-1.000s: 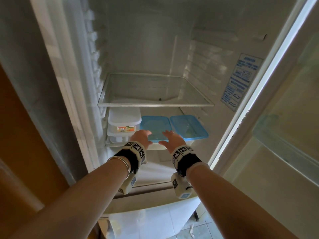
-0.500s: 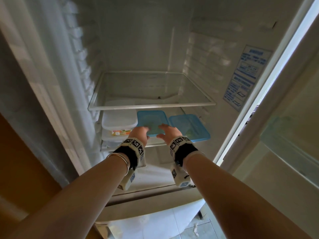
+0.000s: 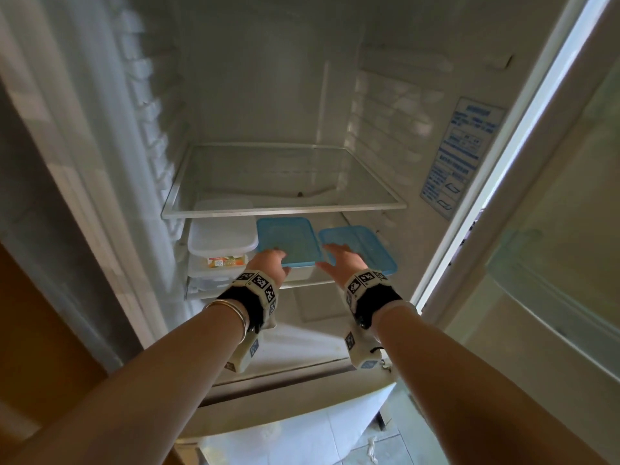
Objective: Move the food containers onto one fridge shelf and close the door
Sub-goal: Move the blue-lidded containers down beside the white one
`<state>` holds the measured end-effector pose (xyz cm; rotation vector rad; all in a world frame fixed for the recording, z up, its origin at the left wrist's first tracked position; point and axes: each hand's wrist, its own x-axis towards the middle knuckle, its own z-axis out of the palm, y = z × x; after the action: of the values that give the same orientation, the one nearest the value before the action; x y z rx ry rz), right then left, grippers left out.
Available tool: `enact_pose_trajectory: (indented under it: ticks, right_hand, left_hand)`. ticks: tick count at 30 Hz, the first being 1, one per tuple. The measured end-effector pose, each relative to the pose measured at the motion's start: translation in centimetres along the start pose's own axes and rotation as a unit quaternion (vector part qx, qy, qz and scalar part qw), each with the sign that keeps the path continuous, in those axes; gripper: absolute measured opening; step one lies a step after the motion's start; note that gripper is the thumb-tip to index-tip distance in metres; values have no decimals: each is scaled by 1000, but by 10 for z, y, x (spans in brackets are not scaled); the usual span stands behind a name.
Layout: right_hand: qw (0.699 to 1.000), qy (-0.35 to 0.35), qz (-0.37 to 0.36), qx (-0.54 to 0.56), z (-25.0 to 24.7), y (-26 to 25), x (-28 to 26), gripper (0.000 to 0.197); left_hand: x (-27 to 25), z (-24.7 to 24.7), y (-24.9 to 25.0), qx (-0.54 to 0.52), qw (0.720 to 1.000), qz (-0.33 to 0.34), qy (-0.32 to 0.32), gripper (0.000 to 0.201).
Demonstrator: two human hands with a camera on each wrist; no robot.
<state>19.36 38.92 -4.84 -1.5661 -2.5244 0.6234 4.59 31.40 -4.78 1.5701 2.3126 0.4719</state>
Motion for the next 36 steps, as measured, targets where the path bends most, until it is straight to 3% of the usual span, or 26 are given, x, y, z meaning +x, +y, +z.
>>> enact_pose_trajectory:
  ticks: [4, 11, 36]
  right_hand:
    - [999, -4, 35, -11, -6, 26, -14, 63]
    - [998, -38, 29, -44, -8, 39, -26, 69]
    - [993, -63, 19, -94, -6, 26, 31, 69]
  left_hand:
    - [5, 0, 6, 1, 1000, -3, -20, 50]
    - [15, 6, 16, -11, 1000, -5, -11, 49]
    - [23, 6, 7, -43, 999, -8, 4, 46]
